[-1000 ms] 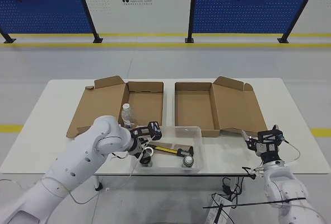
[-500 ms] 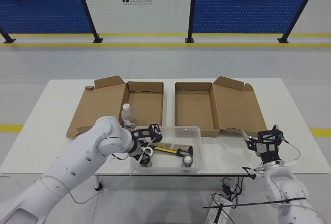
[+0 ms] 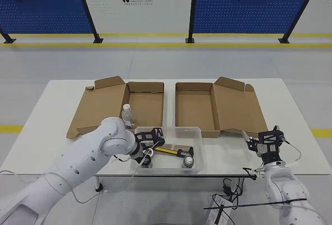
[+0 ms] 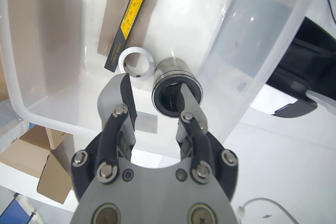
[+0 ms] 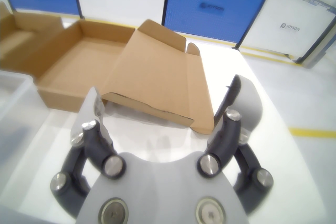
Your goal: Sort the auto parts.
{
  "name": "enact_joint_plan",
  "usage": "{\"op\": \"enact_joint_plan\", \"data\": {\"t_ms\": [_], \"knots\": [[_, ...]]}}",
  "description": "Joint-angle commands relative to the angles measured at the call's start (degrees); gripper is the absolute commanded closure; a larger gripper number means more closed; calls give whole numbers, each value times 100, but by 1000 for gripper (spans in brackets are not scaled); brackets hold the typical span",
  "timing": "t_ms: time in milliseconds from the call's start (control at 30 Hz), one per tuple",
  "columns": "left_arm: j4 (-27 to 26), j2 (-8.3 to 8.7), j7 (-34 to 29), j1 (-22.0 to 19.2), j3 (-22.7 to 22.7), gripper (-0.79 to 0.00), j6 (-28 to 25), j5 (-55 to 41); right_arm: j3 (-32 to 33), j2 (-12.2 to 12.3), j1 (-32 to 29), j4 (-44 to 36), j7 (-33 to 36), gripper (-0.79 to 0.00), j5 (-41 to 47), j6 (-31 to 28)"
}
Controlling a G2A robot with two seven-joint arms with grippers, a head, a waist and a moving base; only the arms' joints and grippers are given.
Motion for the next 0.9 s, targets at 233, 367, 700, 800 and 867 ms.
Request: {"op": "enact_joint_plan", "data": {"t_ms": [233, 367, 700, 800, 867], "knots": [[128, -44, 13, -135, 206, -382, -13, -47, 0, 0, 0, 0, 0, -785, 0, 0], [208, -76, 24, -175, 270, -372, -24, -52, 0, 0, 0, 0, 0, -785, 0, 0], [446, -160, 79, -268, 463, -348, -79, -31, 0, 0, 0, 0, 0, -785, 0, 0], [503, -182, 90, -276, 498, -326, -90, -37, 0, 0, 0, 0, 0, -785, 0, 0], [528, -195, 111, -282, 508, -280, -89, -39, 0, 0, 0, 0, 0, -785, 0, 0]]}}
